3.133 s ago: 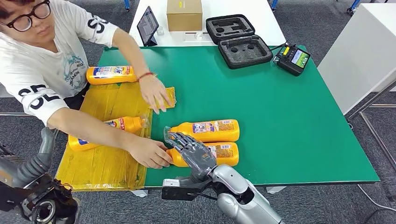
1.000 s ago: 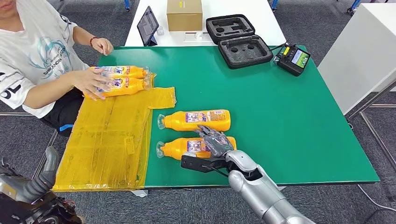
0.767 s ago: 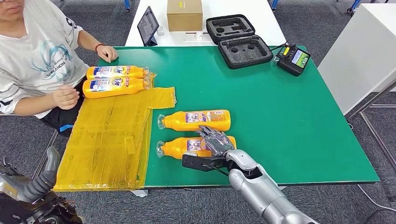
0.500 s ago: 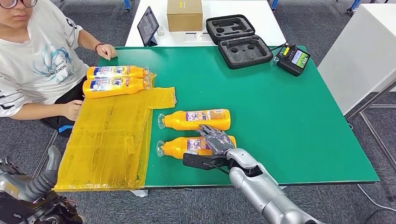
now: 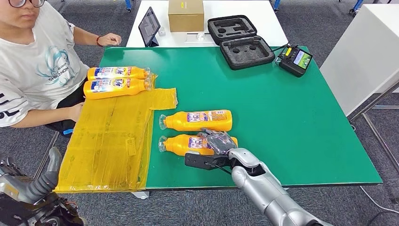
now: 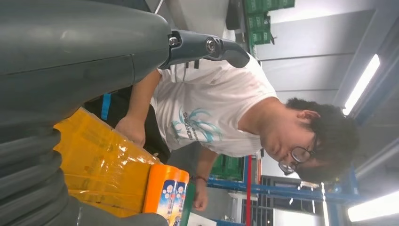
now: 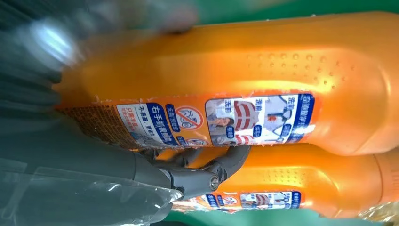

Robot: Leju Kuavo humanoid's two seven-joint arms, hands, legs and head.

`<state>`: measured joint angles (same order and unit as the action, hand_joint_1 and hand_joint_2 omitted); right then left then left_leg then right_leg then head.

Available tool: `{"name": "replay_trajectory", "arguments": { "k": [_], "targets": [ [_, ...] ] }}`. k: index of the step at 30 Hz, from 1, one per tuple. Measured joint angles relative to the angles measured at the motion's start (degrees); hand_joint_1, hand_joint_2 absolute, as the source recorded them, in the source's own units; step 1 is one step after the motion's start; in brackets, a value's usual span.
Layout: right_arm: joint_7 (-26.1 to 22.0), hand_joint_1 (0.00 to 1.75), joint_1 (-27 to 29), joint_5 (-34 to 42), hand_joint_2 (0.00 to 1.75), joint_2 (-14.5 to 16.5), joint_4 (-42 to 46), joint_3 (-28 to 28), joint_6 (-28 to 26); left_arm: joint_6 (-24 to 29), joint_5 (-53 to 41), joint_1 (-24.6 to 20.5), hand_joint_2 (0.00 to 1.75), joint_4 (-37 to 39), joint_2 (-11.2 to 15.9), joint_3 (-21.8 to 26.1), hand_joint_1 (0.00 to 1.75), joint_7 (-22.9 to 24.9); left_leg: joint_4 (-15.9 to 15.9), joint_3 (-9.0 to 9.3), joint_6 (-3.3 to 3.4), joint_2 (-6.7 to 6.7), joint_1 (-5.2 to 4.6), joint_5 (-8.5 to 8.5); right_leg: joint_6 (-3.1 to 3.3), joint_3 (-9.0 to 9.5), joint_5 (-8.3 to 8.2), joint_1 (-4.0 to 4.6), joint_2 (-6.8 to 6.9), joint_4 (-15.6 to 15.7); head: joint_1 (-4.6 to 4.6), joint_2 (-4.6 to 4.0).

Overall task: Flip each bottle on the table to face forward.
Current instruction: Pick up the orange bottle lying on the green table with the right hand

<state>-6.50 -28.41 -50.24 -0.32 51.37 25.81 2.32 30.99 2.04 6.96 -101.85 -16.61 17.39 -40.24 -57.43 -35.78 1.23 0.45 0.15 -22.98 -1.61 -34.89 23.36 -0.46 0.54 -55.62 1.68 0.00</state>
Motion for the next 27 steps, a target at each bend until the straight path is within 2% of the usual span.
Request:
{"name": "replay_trajectory", "arguments": {
  "k": [3, 7, 12, 16, 19, 23, 27],
  "targets": [
    [-0.9, 1.75, -0.5, 0.1, 1.75, -0.3, -0.2, 0.0, 1.2, 0.0, -0.2, -0.4, 1.75, 0.2, 0.1, -0.2, 0.0, 0.0, 0.0, 0.01, 0.02, 0.0, 0.0, 0.01, 0.0, 0.02, 0.0, 0.0, 0.0, 0.0, -0.01, 0.0],
    [-5.2, 1.75, -4.3, 1.2, 1.75, -2.1, -2.8, 1.4, 8.1, -1.7, 1.5, -3.0, 1.75, 2.4, 0.6, -1.3, 0.0, 0.0, 0.0, 0.04, 0.04, 0.01, -0.01, 0.03, -0.03, 0.07, -0.03, -0.02, 0.0, 0.0, 0.0, 0.0],
    [-7.0, 1.75, -6.9, 1.9, 1.75, -2.8, -5.5, 3.0, 9.5, -3.0, 2.4, -4.0, 1.75, 4.2, 0.8, -1.3, 0.0, 0.0, 0.0, 0.05, 0.04, 0.0, -0.01, 0.03, -0.03, 0.08, -0.03, -0.02, 0.0, 0.0, 0.01, 0.0],
    [-11.6, 1.75, -7.0, 6.1, 1.75, -3.0, -5.9, 3.3, 8.7, -3.6, 2.4, -4.1, 1.75, 4.7, 0.9, -1.2, 0.0, 0.0, 0.0, 0.04, 0.04, 0.0, -0.01, 0.03, -0.03, 0.08, -0.03, -0.02, 0.0, 0.0, -0.01, 0.0],
    [-18.1, 1.75, -5.3, 12.7, 1.75, -2.7, -4.2, 2.3, 7.2, -3.8, 2.3, -4.0, 1.75, 4.8, 0.8, -1.0, 0.0, 0.0, 0.0, 0.0, 0.05, 0.0, -0.02, 0.03, -0.03, 0.06, -0.04, -0.02, 0.0, 0.0, -0.01, 0.0],
    [-24.4, 1.75, -1.8, 19.9, 1.75, -1.0, 0.3, -0.3, 5.1, -4.0, 2.3, -3.9, 1.75, 4.9, 0.6, -0.7, 0.0, 0.0, 0.0, -0.06, 0.04, 0.0, -0.01, 0.02, -0.02, -0.01, 0.0, 0.02, 0.02, 0.0, 0.01, 0.0],
    [-29.2, 1.75, 2.9, 27.8, 1.75, 1.5, 7.5, -4.5, -0.4, -4.7, 2.8, -3.4, 1.75, 4.9, 0.1, -0.4, 0.0, 0.0, 0.0, -0.15, 0.01, -0.05, 0.02, -0.01, -0.01, -0.07, 0.04, 0.06, 0.09, 0.0, 0.0, 0.0]
  ]
}}
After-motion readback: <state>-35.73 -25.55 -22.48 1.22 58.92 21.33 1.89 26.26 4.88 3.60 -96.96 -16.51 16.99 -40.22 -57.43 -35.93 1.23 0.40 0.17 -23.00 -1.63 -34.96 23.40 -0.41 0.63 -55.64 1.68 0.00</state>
